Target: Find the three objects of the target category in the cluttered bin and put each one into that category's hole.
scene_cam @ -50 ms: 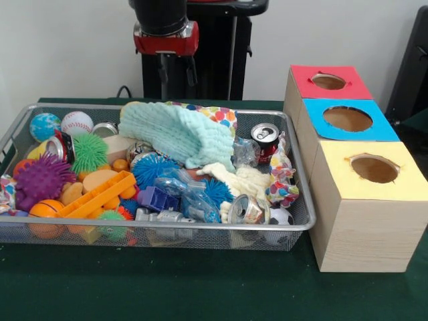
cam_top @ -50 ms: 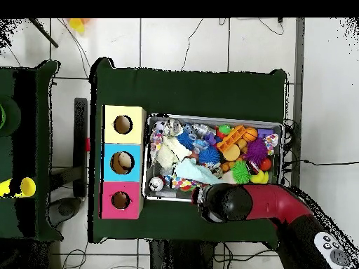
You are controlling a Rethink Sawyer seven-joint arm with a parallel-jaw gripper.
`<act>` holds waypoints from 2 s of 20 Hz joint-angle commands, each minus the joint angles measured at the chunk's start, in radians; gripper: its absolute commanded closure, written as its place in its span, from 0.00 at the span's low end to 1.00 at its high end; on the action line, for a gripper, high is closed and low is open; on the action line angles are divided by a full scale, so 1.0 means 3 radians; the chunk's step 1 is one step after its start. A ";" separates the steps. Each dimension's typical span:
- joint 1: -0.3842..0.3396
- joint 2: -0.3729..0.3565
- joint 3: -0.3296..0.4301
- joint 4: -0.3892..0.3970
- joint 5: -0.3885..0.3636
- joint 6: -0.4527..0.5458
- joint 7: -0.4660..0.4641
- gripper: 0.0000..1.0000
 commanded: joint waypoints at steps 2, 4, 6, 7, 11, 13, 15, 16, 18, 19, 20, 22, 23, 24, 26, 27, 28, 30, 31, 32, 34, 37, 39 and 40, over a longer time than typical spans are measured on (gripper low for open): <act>-0.0074 0.0063 0.0276 -0.0278 -0.0357 -0.0407 -0.0517 0.00; -0.0094 0.0138 0.0270 -0.0327 -0.0435 -0.0407 -0.0561 0.00; -0.0157 0.0278 0.0275 -0.0455 -0.0501 -0.0276 -0.0746 0.00; -0.0175 0.0311 0.0259 -0.0538 -0.0541 -0.0171 -0.0841 0.00; -0.0326 0.0419 0.0306 -0.0699 -0.0659 -0.0031 -0.1120 0.00; -0.0393 0.0444 0.0332 -0.0743 -0.0734 -0.0026 -0.1188 0.00; -0.0437 0.0517 0.0334 -0.0831 -0.0817 -0.0001 -0.1253 0.00; -0.0468 0.0575 0.0342 -0.0880 -0.0844 0.0016 -0.1291 0.00; -0.0541 0.0680 0.0380 -0.0963 -0.0892 0.0023 -0.1379 0.00; -0.0563 0.0706 0.0401 -0.1012 -0.0902 0.0062 -0.1431 0.00; -0.0589 0.0718 0.0427 -0.1042 -0.0903 0.0103 -0.1485 0.00; -0.0625 0.0734 0.0472 -0.1096 -0.0908 0.0158 -0.1557 0.00; -0.0639 0.0752 0.0486 -0.1105 -0.0912 0.0157 -0.1572 0.00; -0.0654 0.0769 0.0500 -0.1114 -0.0916 0.0156 -0.1587 0.00; -0.0674 0.0794 0.0510 -0.1114 -0.0931 0.0133 -0.1592 0.00; -0.0680 0.0803 0.0514 -0.1109 -0.0943 0.0106 -0.1589 0.00; -0.0668 0.0818 0.0506 -0.1114 -0.0959 0.0081 -0.1568 0.00; -0.0603 0.0883 0.0452 -0.1135 -0.1057 -0.0045 -0.1480 0.00; -0.0543 0.0949 0.0386 -0.1171 -0.1141 -0.0139 -0.1392 0.00; -0.0476 0.1040 0.0298 -0.1210 -0.1238 -0.0250 -0.1268 0.00; -0.0314 0.1241 0.0120 -0.1358 -0.1488 -0.0498 -0.0994 0.00; -0.0220 0.1604 0.0030 -0.1625 -0.1633 -0.0648 -0.0832 0.00; -0.0130 0.1726 -0.0036 -0.1759 -0.1750 -0.0762 -0.0694 0.00; -0.0093 0.1779 -0.0060 -0.1818 -0.1785 -0.0811 -0.0632 0.00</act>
